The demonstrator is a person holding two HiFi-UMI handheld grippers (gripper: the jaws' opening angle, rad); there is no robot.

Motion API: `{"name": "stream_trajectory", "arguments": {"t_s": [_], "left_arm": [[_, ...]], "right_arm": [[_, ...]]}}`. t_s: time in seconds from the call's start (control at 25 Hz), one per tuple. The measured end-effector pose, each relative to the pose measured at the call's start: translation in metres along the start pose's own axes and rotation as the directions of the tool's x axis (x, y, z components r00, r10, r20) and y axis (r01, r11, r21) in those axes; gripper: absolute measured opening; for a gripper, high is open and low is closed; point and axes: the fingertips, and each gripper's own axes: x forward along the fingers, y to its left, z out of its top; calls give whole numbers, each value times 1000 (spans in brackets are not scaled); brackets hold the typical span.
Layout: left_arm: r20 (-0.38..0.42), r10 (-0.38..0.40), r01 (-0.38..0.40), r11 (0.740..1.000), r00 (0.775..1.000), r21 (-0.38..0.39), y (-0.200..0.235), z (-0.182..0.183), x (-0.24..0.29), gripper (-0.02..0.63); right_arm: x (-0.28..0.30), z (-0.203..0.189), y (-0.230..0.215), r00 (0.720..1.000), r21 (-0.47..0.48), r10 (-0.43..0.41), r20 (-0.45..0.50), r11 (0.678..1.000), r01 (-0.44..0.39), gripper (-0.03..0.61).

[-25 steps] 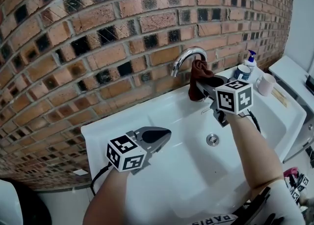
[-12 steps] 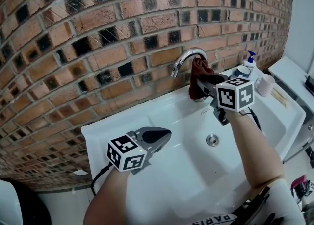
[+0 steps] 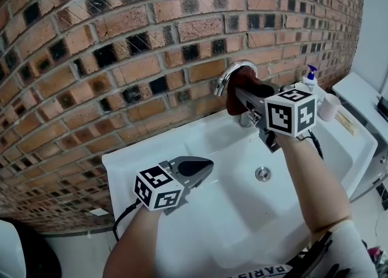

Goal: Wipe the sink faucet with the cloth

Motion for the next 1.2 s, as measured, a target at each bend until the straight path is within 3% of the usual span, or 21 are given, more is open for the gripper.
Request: {"name": "stream_trajectory", "arguments": {"t_s": [0.12,0.32,0.52,0.96,1.2], "left_arm": [[-1,-1,1,1000,1000,0,0,-1,0,6],[-3,-1,1,1000,1000,0,0,-1,0,6],[-3,0,0,1000,1000,1,1,-1,0,6],[-6,-4,4,1000,1000,-2,1,-1,0,6],[-6,-2,2,1000,1000,-2,1,-2,0,6]], "right_arm": [[2,3,16,999,29,48,15,998,-48,94],[6,-3,30,997,-1,73,10,997,-73,94],[8,-9,37,998,-53,63,6,997,-62,94],[-7,-6,32,999,-64,49,4,997,-49,94],[-36,-2,63,995,-88,92,41,992,-88,94]]}}
